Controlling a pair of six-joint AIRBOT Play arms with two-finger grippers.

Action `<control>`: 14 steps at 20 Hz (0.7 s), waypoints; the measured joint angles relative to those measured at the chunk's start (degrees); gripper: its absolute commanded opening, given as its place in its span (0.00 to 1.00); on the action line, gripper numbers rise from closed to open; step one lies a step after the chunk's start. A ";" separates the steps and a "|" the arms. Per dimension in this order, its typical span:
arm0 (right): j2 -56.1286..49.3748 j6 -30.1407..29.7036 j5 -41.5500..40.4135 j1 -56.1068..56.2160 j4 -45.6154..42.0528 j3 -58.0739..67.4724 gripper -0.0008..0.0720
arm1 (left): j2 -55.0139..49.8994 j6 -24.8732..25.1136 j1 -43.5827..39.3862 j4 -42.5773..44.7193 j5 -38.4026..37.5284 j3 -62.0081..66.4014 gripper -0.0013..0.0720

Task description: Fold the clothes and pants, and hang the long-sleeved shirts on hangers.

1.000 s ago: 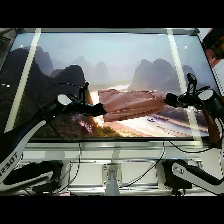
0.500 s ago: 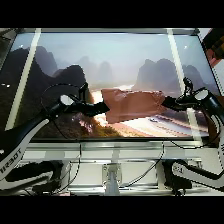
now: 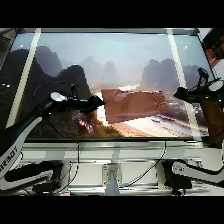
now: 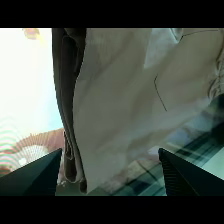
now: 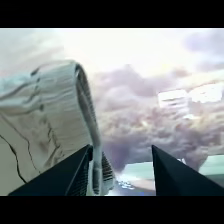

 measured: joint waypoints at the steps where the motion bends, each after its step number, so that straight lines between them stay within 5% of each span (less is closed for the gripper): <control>1: -2.14 -0.07 2.12 -1.18 1.36 2.43 0.52 | 0.46 1.46 0.31 -0.17 -0.17 0.00 0.96; 2: -4.48 -0.92 4.59 -2.12 2.97 4.52 0.55 | 0.98 2.91 0.44 -0.24 -0.15 0.00 0.96; 4: -10.21 -3.56 10.97 -3.39 6.32 8.22 0.81 | 2.23 5.60 0.72 -0.39 0.11 0.00 0.96; 14: -26.49 -11.82 20.61 -2.47 16.17 12.85 0.84 | 5.62 9.11 0.94 -0.61 2.69 0.00 0.96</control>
